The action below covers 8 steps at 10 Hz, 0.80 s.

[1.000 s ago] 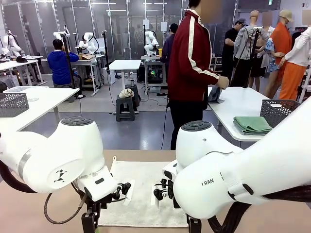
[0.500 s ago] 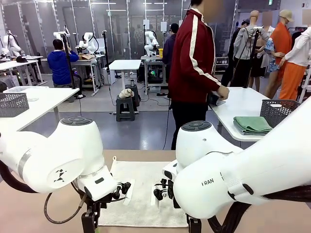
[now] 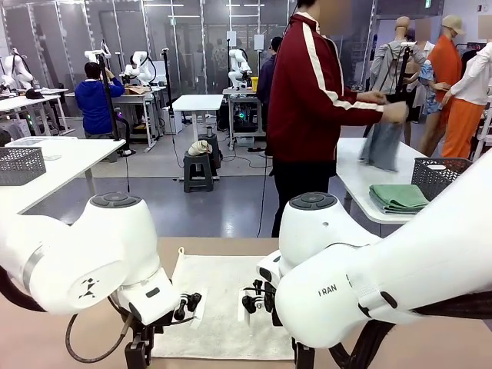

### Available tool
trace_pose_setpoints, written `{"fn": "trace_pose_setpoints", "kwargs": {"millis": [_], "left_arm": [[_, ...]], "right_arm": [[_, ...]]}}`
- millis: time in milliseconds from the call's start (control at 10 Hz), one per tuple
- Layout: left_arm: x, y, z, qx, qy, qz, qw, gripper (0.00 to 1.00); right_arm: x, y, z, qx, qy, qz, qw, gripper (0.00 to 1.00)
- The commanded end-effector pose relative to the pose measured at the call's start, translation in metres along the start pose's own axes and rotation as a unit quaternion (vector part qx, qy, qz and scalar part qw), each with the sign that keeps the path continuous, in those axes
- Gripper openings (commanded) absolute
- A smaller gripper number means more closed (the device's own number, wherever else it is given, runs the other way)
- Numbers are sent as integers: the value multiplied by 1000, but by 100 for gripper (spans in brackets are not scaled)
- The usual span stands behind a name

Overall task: Fold the towels and place them in the basket.
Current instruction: When a person lays out a Towel with hook on the table, fold it in half twice.

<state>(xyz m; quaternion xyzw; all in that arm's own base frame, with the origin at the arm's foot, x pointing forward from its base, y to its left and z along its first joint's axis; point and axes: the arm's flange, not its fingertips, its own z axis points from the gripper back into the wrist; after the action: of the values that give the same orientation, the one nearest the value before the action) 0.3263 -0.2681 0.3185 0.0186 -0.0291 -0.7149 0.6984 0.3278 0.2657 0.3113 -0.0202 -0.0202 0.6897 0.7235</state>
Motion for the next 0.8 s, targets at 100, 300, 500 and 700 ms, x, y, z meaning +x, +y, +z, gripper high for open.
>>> {"fn": "trace_pose_setpoints", "kwargs": {"millis": [100, 300, 500, 700], "left_arm": [[-7, 1, -14, 41, 9, 5, 999, 100], [-10, 1, -16, 50, 12, 1, 999, 100], [-12, 3, -19, 51, 8, -3, 999, 100], [-14, 7, -22, 44, 0, -7, 999, 100]], "right_arm": [[-6, 0, -18, -12, 5, -16, 1000, 93], [-8, -2, -21, -10, 10, -20, 1000, 93], [-9, -2, -24, -9, 12, -25, 1000, 93], [-10, -4, -26, -6, 10, -24, 1000, 93]]}}
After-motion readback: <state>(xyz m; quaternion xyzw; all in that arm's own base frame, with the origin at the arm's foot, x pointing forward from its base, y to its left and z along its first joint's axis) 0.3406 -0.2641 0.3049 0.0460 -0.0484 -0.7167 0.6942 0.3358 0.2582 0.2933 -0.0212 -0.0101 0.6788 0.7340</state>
